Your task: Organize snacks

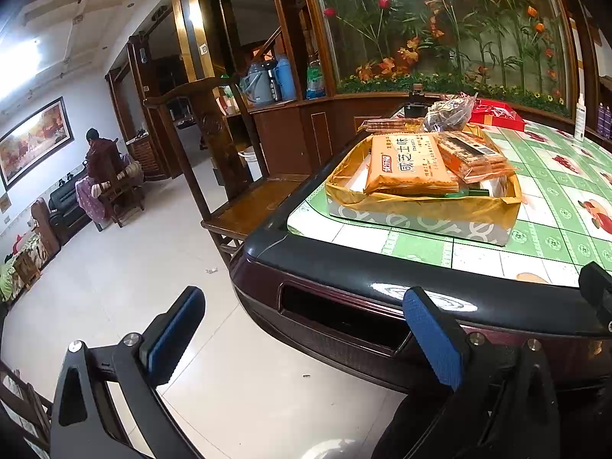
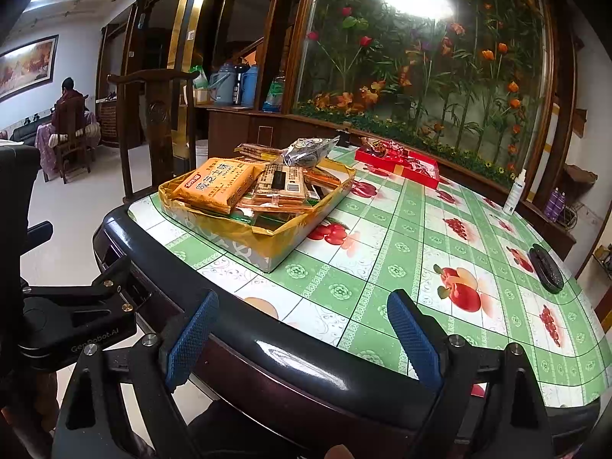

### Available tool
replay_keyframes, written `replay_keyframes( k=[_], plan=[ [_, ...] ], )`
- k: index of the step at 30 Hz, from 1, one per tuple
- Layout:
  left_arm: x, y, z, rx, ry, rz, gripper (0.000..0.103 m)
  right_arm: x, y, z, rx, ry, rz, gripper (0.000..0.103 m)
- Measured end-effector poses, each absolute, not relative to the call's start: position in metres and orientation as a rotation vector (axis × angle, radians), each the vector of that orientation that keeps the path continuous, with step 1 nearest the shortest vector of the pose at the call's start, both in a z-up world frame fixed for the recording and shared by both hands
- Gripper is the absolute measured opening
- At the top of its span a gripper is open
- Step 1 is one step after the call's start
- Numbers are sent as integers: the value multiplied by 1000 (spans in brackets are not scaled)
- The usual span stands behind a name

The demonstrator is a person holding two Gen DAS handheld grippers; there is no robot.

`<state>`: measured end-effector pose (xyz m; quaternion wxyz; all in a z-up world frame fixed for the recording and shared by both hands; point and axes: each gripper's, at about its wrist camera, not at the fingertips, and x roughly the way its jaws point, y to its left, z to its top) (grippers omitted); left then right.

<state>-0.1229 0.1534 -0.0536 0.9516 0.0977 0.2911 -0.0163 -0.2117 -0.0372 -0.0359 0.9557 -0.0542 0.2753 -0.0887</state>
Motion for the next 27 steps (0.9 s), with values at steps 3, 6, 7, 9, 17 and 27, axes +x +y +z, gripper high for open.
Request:
replay_keyframes(
  k=[3, 6, 7, 9, 17, 27],
  plan=[
    [-123, 153, -54, 199, 593, -38, 103, -211, -37, -36, -111, 560, -181, 92],
    [-123, 153, -54, 201, 594, -41, 103, -212, -37, -37, -110, 562, -179, 92],
    [-124, 153, -54, 203, 595, -43, 103, -211, -37, -36, -110, 561, -179, 92],
    [-123, 153, -55, 204, 595, -42, 103, -211, -37, -36, -110, 560, -180, 92],
    [-123, 153, -55, 194, 600, -46, 103, -212, -36, -37, -109, 561, -178, 92],
    [-124, 159, -52, 149, 628, -89, 103, -211, -36, -38, -110, 563, -178, 92]
  ],
)
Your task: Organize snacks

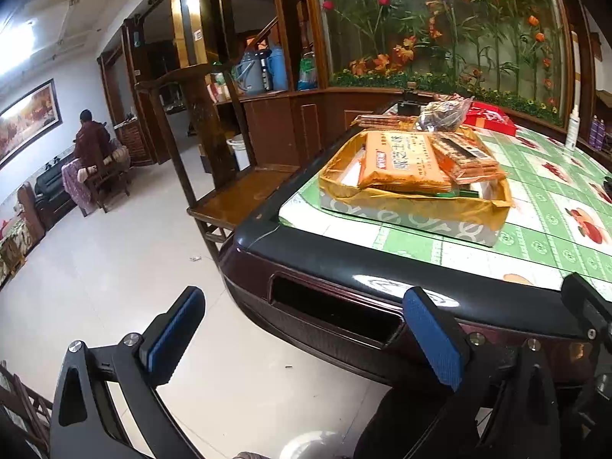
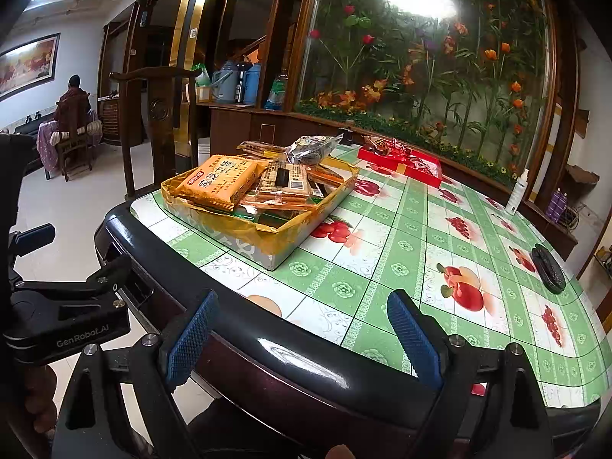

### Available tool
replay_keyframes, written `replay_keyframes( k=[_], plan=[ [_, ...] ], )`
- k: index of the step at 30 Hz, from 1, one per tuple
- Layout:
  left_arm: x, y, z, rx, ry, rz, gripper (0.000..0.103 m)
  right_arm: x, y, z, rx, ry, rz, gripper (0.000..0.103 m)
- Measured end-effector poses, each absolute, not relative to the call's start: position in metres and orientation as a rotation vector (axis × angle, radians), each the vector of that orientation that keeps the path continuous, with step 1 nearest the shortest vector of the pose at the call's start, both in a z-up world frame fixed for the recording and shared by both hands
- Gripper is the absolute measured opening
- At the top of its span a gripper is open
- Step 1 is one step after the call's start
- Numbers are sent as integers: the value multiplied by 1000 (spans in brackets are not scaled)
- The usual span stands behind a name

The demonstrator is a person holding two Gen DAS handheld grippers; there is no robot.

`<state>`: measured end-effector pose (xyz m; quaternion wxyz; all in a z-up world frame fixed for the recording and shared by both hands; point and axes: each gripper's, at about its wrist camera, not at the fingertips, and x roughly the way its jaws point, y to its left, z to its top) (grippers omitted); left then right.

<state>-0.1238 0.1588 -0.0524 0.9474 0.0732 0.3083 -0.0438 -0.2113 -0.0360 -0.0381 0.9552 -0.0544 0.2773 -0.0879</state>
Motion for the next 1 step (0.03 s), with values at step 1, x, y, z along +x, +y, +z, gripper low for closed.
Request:
replay_keyframes(
  k=[1],
  plan=[
    [-124, 158, -51, 152, 622, -87, 103, -211, -36, -38, -110, 564, -179, 92]
  ],
)
